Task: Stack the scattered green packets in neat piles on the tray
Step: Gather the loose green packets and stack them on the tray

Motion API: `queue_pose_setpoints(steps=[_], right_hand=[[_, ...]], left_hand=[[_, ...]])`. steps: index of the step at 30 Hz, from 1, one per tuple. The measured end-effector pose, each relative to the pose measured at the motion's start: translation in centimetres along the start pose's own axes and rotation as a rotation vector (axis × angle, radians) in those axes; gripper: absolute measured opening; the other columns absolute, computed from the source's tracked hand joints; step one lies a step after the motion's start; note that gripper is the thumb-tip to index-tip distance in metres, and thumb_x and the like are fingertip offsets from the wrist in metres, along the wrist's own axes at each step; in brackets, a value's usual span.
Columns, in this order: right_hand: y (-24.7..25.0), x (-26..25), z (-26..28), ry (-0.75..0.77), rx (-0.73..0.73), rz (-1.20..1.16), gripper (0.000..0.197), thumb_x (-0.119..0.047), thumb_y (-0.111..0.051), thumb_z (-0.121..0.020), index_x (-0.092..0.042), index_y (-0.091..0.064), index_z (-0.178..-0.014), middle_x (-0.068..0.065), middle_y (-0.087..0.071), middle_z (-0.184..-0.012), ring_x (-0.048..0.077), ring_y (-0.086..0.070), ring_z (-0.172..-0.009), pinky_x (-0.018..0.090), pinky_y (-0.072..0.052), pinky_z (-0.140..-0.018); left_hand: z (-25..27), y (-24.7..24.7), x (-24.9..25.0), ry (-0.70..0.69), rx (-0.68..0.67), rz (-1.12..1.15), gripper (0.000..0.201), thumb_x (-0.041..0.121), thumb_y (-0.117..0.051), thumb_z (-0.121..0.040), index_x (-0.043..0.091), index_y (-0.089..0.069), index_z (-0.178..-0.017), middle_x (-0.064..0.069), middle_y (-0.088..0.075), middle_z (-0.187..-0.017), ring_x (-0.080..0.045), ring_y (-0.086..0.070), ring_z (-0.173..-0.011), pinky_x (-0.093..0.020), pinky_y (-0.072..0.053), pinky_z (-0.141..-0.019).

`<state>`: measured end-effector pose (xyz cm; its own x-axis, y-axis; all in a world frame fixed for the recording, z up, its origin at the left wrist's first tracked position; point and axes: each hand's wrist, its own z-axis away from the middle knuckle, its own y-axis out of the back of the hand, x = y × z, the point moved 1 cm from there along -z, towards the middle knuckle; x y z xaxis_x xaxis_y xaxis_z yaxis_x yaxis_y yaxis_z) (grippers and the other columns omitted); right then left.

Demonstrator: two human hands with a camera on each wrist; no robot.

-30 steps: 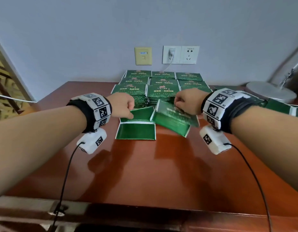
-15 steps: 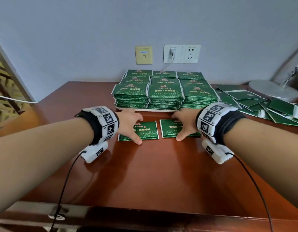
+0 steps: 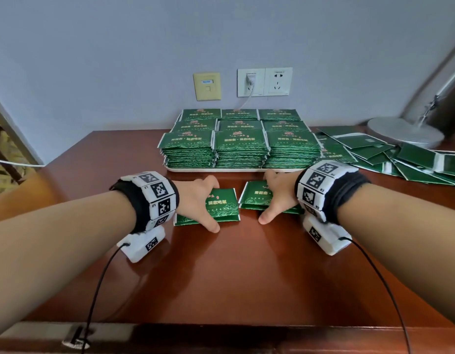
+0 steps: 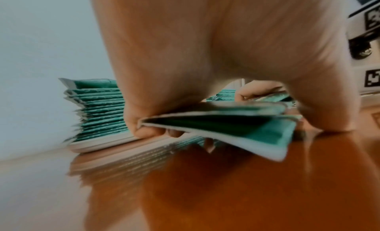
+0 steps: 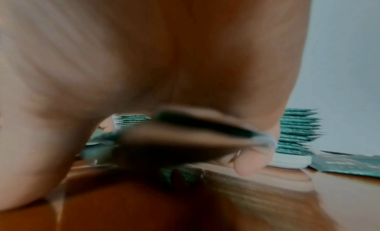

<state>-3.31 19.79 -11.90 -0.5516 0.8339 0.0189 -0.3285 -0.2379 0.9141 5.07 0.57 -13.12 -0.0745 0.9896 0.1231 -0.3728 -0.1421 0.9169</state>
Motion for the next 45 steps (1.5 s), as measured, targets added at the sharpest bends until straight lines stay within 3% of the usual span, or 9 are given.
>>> queue_pose_setpoints(steps=[4,12,15,18,21,26,35,39,45], right_hand=[[0.1,1.1,0.5,-0.021,0.049,-0.021,0.103,-0.049,-0.08,-0.065,-0.011,-0.02,-0.141,0.007,-0.053,-0.122,0.026,-0.057,-0.102,0.035,-0.049,-0.077],[2.1,6.3,1.8,-0.087,0.212,-0.136,0.085,-0.039,-0.077,-0.071,-0.013,-0.027,-0.135,0.008,-0.053,-0.115,0.025,-0.057,-0.085,0.032,-0.05,-0.067],[3.3,9.2,2.5,-0.16,0.266,-0.136,0.088,-0.042,-0.076,-0.069,-0.013,-0.027,-0.136,0.01,-0.053,-0.117,0.026,-0.058,-0.086,0.035,-0.052,-0.074],[4.2,12.0,2.5,-0.242,0.327,-0.146,0.078,-0.039,-0.075,-0.068,-0.01,-0.033,-0.127,0.009,-0.055,-0.095,0.024,-0.057,-0.072,0.033,-0.051,-0.069],[5.3,14.7,2.2,-0.394,0.42,-0.116,0.07,-0.042,-0.071,-0.065,-0.013,-0.038,-0.12,0.011,-0.056,-0.103,0.031,-0.058,-0.092,0.037,-0.051,-0.082],[7.7,17.2,0.8,-0.516,0.446,-0.169,0.058,-0.042,-0.07,-0.062,-0.015,-0.035,-0.1,0.01,-0.053,-0.097,0.03,-0.054,-0.082,0.039,-0.052,-0.077],[12.2,14.6,-5.8,-0.251,0.373,-0.075,0.07,-0.039,-0.071,-0.078,-0.012,-0.036,-0.132,0.013,-0.053,-0.114,0.031,-0.057,-0.099,0.036,-0.047,-0.076],[13.8,12.1,-8.8,-0.131,0.299,0.04,0.079,-0.039,-0.07,-0.081,-0.01,-0.027,-0.14,0.011,-0.052,-0.124,0.027,-0.056,-0.109,0.029,-0.043,-0.075],[14.6,10.4,-11.8,-0.008,0.287,0.096,0.08,-0.036,-0.076,-0.076,-0.006,-0.036,-0.138,0.012,-0.058,-0.12,0.026,-0.059,-0.106,0.027,-0.043,-0.075]], left_hand=[[0.4,1.3,1.4,-0.036,0.036,0.002,0.095,0.048,-0.079,-0.068,0.022,-0.022,-0.139,0.002,-0.045,-0.122,-0.015,-0.054,-0.096,-0.032,-0.049,-0.082],[-2.1,6.4,6.7,-0.15,0.316,-0.103,0.092,0.052,-0.072,-0.074,0.02,-0.025,-0.146,-0.004,-0.035,-0.147,-0.021,-0.042,-0.129,-0.038,-0.039,-0.105],[-4.3,8.6,9.3,-0.171,0.372,-0.151,0.091,0.052,-0.071,-0.074,0.017,-0.027,-0.146,-0.006,-0.038,-0.145,-0.024,-0.042,-0.128,-0.042,-0.04,-0.104],[-6.7,10.6,11.7,-0.186,0.389,-0.196,0.092,0.053,-0.071,-0.075,0.015,-0.027,-0.146,-0.008,-0.041,-0.144,-0.027,-0.042,-0.128,-0.042,-0.04,-0.104],[-8.9,12.0,13.2,-0.184,0.354,-0.187,0.092,0.049,-0.07,-0.078,0.012,-0.024,-0.148,-0.009,-0.037,-0.148,-0.027,-0.039,-0.132,-0.036,-0.036,-0.107],[-12.0,12.5,14.3,-0.17,0.298,-0.157,0.087,0.044,-0.07,-0.081,0.01,-0.025,-0.148,-0.01,-0.038,-0.148,-0.026,-0.041,-0.131,-0.032,-0.036,-0.104],[-14.3,11.8,13.9,-0.169,0.242,-0.192,0.095,0.052,-0.073,-0.074,0.021,-0.024,-0.148,-0.011,-0.033,-0.141,-0.029,-0.031,-0.13,-0.043,-0.037,-0.103],[-13.2,11.9,12.3,-0.131,0.329,-0.178,0.077,0.048,-0.073,-0.077,0.023,-0.036,-0.14,-0.008,-0.039,-0.13,-0.026,-0.036,-0.123,-0.046,-0.041,-0.1],[-12.4,11.8,11.0,-0.118,0.362,-0.2,0.054,0.049,-0.071,-0.078,0.027,-0.05,-0.123,0.001,-0.048,-0.115,-0.02,-0.052,-0.103,-0.042,-0.048,-0.088]])
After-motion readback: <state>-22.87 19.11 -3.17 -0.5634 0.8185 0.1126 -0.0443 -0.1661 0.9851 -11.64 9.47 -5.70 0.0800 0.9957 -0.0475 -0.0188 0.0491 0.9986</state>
